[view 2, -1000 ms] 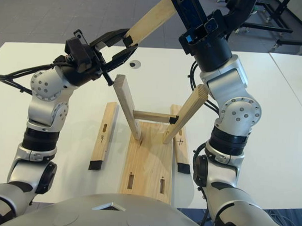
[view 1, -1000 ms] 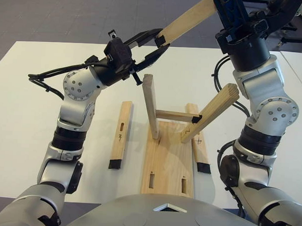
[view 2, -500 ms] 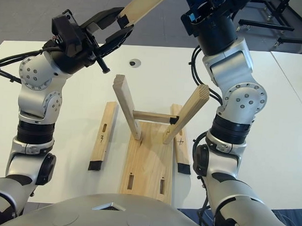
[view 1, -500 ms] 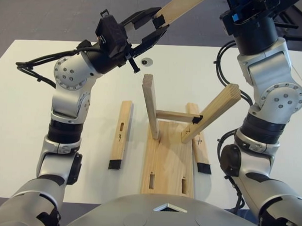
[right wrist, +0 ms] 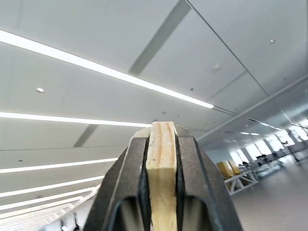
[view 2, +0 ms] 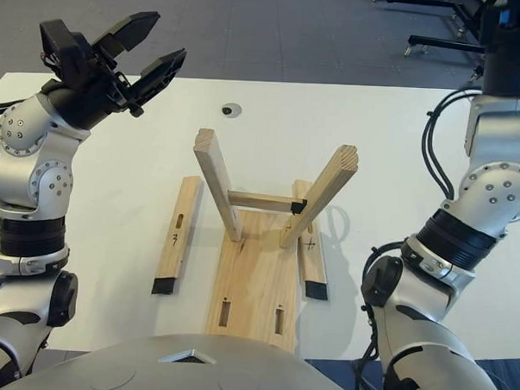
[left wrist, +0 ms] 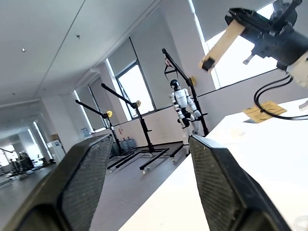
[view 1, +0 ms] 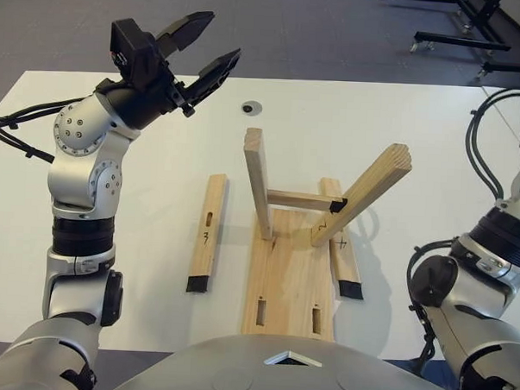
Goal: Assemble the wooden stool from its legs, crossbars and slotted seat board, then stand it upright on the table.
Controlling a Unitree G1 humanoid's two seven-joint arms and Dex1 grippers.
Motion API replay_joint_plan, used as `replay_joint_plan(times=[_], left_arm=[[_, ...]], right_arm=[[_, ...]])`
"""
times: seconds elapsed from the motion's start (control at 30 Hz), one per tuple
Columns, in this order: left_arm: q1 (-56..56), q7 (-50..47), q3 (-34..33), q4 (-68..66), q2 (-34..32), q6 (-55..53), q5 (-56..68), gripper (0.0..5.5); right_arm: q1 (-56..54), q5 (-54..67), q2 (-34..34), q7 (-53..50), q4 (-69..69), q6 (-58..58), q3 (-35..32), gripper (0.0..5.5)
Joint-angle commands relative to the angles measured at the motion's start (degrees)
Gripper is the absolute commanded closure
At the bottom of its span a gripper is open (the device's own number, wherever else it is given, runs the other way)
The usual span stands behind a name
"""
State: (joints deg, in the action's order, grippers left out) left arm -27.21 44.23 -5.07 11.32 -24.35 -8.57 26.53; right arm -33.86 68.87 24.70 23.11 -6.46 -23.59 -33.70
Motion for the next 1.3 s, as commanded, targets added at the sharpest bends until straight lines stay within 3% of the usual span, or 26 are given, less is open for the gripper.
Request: replay_joint_plan(times=[0.03,0.13,0.27,0.43,0.6,0.83,1.3], left_arm=[[2.3,2.5,-0.5,2.7,-2.9,-2.2,2.1,2.65],[7.8,5.3,-1.1,4.3,-7.0,-4.3,2.4,2.65],[16.8,11.9,-3.7,9.8,-13.0,-12.2,10.9,2.65],[23.3,13.9,-3.0,16.8,-15.9,-19.2,17.2,2.65],[21.9,13.1,6.7,17.8,-12.9,-20.8,14.7,2.65],[16.5,11.8,13.9,14.0,-8.8,-19.2,9.9,2.65],[13.3,11.9,16.3,7.0,-7.6,-13.8,0.6,2.65]], right_arm=[[7.6,-7.2,10.9,14.2,3.1,-1.8,1.4,5.12],[18.3,-12.0,22.7,32.7,3.9,-5.1,2.7,5.12],[31.0,-13.5,31.8,50.7,-0.7,-9.7,3.2,5.12],[36.6,-18.8,36.5,58.3,-10.1,-10.3,11.2,5.12],[33.3,-24.6,33.5,56.9,-11.0,-9.1,22.6,5.12],[24.7,-28.1,27.2,56.5,-8.8,-7.0,31.7,5.12],[8.0,-34.8,16.7,60.3,4.4,-0.8,40.5,5.12]])
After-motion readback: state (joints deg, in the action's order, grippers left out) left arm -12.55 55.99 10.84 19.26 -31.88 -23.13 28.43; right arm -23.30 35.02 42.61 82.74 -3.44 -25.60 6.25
